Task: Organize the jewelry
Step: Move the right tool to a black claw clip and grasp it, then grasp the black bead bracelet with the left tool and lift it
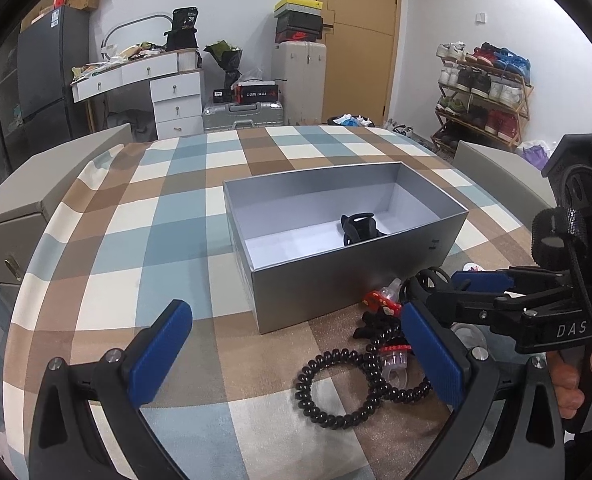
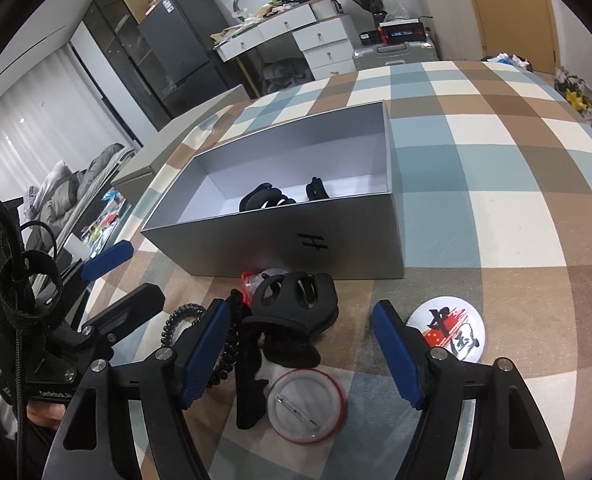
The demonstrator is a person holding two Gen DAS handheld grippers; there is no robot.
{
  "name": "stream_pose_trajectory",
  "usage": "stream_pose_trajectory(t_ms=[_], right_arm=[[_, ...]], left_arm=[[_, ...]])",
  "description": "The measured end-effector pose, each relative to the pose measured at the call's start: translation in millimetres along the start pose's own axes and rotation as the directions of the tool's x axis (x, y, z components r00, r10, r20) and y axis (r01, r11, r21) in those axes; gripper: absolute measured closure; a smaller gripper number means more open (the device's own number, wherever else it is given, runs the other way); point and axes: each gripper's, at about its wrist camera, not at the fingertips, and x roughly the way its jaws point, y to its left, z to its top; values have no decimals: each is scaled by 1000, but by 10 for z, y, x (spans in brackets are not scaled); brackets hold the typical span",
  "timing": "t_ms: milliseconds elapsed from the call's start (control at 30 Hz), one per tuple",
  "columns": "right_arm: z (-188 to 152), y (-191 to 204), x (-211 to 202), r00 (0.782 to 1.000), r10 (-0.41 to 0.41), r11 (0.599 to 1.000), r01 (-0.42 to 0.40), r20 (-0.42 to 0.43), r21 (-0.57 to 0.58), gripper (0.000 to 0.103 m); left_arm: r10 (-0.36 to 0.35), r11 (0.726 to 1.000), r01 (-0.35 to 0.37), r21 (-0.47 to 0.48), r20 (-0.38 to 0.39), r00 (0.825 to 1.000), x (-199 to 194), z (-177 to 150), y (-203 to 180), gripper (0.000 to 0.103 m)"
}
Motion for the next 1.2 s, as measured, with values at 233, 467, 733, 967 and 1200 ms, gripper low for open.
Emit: stream_pose_trajectory(t_ms=[233,467,733,967,1200], right_arm=[[-14,36,33,1000,2,1000,-2,-17,-12,57],[19,81,-155,999,43,998,-42,13,-40,58],[68,55,-293,998,59,998,-58,28,-38,58],[67,66,-278,998,63,997,-62,16,-35,58],[67,77,-275,998,66,997,-66,11,-37,57]], left_arm=[[-11,999,9,-38,-49,999,54,-15,32,1],[-57,998,58,5,-78,995,36,-51,-86,1],[-160,976,178,125,-145,976,29,-141,-366,1],[-177,958,208,196,-161,971,6,-175,-471,21],[-203,958,235,165,-190,961,65,-178,-430,39]])
